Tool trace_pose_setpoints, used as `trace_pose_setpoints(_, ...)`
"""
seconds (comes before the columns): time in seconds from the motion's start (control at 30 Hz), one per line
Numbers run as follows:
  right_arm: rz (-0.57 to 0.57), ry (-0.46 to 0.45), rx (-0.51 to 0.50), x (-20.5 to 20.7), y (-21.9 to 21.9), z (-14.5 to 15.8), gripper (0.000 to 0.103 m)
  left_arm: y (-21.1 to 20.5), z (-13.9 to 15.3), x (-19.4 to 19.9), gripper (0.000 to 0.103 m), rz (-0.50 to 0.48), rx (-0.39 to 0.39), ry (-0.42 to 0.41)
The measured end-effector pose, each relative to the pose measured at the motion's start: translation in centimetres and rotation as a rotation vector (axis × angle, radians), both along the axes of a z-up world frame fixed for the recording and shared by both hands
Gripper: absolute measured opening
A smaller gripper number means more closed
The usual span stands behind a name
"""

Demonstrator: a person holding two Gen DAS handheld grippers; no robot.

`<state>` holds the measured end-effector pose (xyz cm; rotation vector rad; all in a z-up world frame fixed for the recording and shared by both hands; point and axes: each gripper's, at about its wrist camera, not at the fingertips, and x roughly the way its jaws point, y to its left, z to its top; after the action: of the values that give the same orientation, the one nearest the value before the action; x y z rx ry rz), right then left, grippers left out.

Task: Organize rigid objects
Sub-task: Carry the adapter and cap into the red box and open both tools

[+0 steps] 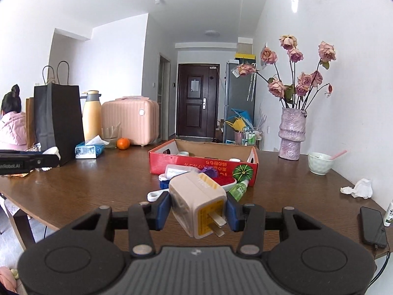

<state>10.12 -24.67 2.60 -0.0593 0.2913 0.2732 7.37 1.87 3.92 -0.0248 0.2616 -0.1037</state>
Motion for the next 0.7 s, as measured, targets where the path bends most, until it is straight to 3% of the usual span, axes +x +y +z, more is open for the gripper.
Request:
trace_pose_setpoints(0.2, -0.007, 0.025, 0.025, 1.3, -0.3, -1.1, 0.046, -1.3, -1.9, 1.6, 0.041, -0.017, 0.055, 0.065)
trace_pose_setpoints(0.43, -0.024, 0.082, 0.036, 4.3, -1.0, -3.1, 0.046, -1.4, -2.8, 4.7, 0.041, -0.006, 0.055, 0.093)
trace_pose_setpoints(0.57, -0.034, 0.094, 0.035, 7.2, -1.3, -3.0, 0.046, -1.7, -1.5, 7.2, 0.041, 0.01, 0.105, 0.041)
trace_pose_setpoints(0.7, 0.037, 0.075, 0.016, 11.2, -1.0, -0.6, 0.046, -1.6, 1.2, 10.9, 0.041, -0.036, 0.08, 0.004)
